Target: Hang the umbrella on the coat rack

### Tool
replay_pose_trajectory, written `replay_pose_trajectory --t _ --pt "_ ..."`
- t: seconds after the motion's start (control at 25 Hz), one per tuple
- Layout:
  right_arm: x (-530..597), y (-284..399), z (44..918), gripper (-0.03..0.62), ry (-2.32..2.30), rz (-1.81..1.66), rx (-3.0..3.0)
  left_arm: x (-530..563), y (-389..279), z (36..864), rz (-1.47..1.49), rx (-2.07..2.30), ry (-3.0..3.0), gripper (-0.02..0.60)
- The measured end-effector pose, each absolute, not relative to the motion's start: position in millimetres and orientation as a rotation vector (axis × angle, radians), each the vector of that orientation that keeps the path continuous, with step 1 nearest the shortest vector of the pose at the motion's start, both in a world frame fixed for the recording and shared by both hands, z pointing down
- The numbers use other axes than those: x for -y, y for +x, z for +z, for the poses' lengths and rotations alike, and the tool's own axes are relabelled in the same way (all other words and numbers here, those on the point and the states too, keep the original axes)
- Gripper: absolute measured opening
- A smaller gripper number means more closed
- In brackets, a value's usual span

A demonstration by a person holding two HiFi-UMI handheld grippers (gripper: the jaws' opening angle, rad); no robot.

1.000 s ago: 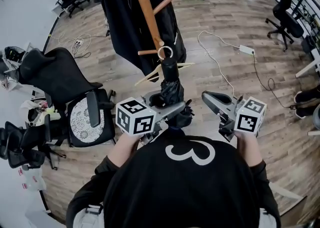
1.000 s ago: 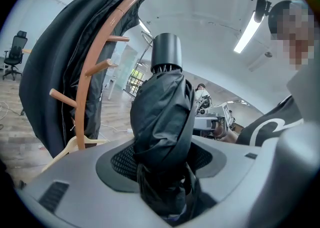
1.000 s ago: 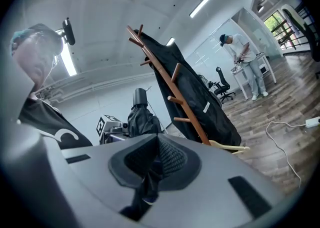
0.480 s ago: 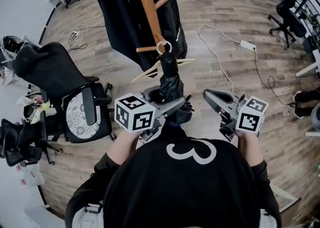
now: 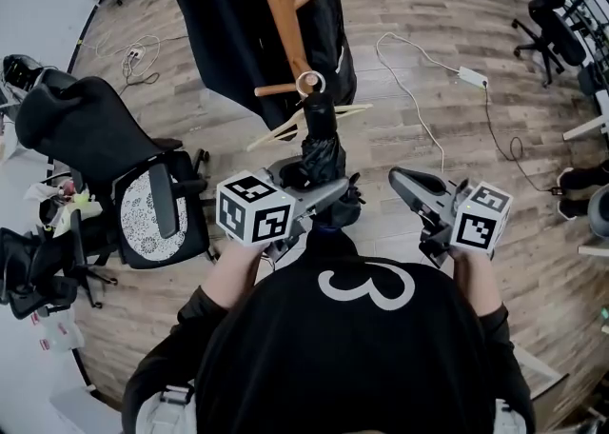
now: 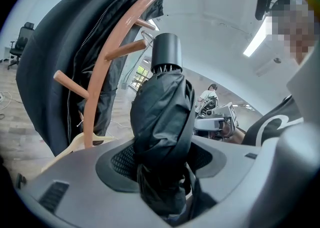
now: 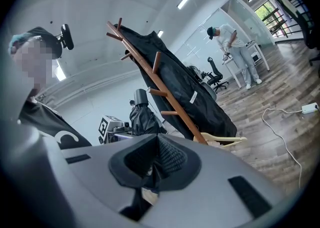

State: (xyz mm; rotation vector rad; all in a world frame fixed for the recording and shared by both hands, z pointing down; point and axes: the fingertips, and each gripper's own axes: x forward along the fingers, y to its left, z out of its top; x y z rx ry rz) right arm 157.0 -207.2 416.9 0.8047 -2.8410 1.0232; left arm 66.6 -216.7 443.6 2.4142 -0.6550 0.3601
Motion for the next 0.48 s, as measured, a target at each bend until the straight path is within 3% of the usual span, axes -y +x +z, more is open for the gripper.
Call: replay_pose_trajectory --t 0.48 --pt "223 155 422 0.026 0.822 1.046 2.817 238 61 457 0.379 0.657 2.385 0.273"
